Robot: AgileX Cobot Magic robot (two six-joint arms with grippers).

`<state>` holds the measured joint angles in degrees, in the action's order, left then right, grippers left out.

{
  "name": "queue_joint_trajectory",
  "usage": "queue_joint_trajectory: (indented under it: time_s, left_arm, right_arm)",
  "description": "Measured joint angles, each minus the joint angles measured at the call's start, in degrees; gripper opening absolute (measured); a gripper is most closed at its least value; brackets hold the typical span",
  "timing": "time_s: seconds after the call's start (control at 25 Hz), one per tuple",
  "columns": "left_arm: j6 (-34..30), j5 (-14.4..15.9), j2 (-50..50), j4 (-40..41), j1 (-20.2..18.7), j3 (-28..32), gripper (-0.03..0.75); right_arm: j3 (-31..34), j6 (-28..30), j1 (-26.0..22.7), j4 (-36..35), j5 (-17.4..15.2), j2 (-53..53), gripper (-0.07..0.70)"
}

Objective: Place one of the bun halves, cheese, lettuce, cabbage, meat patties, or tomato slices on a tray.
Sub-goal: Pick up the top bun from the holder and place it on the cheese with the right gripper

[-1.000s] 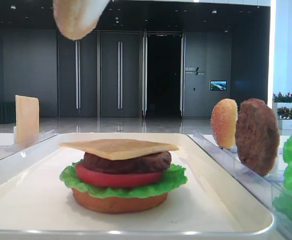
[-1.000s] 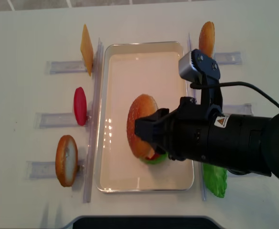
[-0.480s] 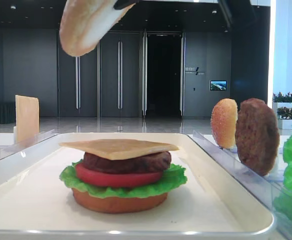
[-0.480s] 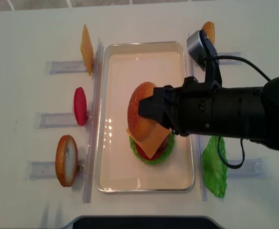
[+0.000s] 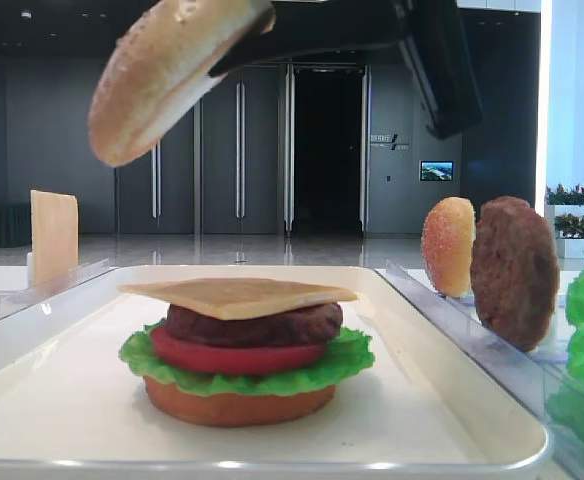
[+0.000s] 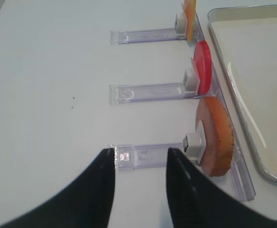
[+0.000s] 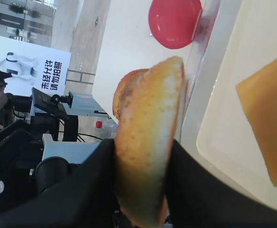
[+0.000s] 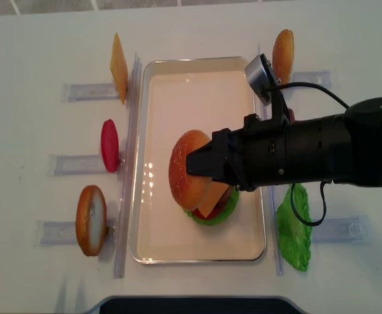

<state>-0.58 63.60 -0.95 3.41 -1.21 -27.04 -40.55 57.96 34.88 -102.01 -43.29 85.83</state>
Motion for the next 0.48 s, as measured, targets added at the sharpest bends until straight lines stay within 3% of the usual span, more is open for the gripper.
queue_joint_trajectory:
  time_s: [0.48]
  left_arm:
    - [0.0,0.0,0.0,0.0,0.0,0.0,0.282]
  right_arm:
    - [0.0,5.1,-3.46,0.0,-2.11,6.56,0.257]
